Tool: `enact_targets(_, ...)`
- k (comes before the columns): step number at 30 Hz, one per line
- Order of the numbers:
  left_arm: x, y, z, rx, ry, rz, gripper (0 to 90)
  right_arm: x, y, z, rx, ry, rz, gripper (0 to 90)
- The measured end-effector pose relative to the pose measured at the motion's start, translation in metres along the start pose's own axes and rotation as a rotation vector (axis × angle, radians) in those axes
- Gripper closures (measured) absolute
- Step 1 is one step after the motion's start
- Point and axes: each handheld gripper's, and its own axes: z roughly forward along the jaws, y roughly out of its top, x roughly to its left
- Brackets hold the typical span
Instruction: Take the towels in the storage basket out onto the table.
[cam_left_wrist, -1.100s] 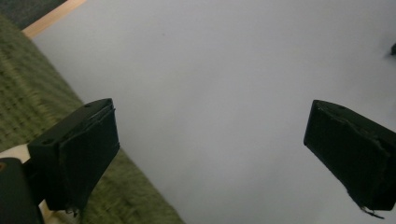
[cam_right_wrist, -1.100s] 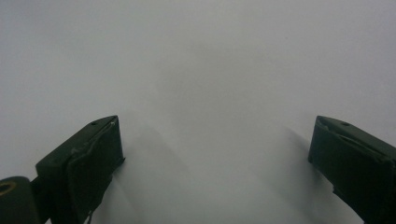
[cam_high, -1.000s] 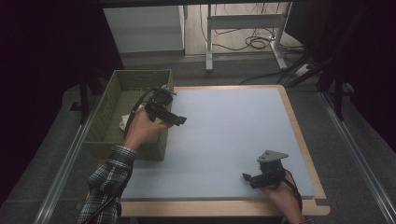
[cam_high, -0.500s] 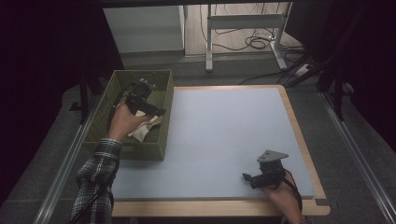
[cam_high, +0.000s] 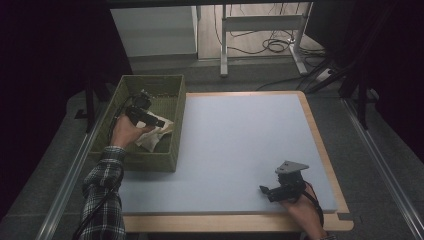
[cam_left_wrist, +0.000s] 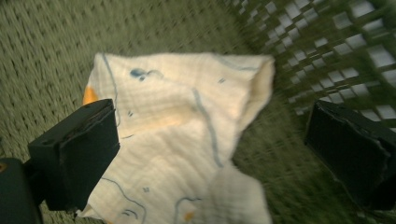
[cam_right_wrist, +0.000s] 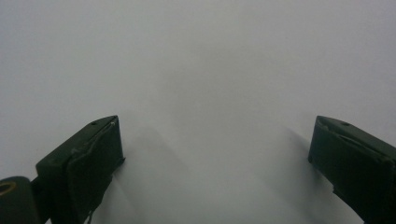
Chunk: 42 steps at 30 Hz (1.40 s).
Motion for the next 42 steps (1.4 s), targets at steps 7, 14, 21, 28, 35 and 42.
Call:
enact_targets(7, 0.012, -0.001, 0.024, 0.089, 0.006, -0.039, 2.9, 0.0, 0.0, 0.0, 0.0, 0.0, 0.0, 3.1)
enact_targets(14, 0.018, -0.003, 0.046, 0.189, 0.035, -0.076, 2.8, 0.0, 0.0, 0.0, 0.0, 0.0, 0.001, 3.2)
enact_targets(21, 0.022, -0.006, 0.061, 0.283, 0.038, -0.104, 10.8, 0.0, 0.0, 0.0, 0.0, 0.0, 0.001, 3.2)
enact_targets(28, 0.012, -0.004, 0.053, 0.292, 0.047, -0.067, 42.4, 0.0, 0.0, 0.0, 0.0, 0.001, 0.001, 3.2)
enact_targets(35, 0.013, -0.006, 0.046, 0.289, 0.081, -0.044, 71.7, 0.0, 0.0, 0.0, -0.001, 0.001, 0.0, 3.2)
enact_targets(42, 0.022, -0.011, 0.022, 0.208, 0.036, -0.089, 72.5, 0.0, 0.0, 0.0, 0.0, 0.001, 0.001, 3.2)
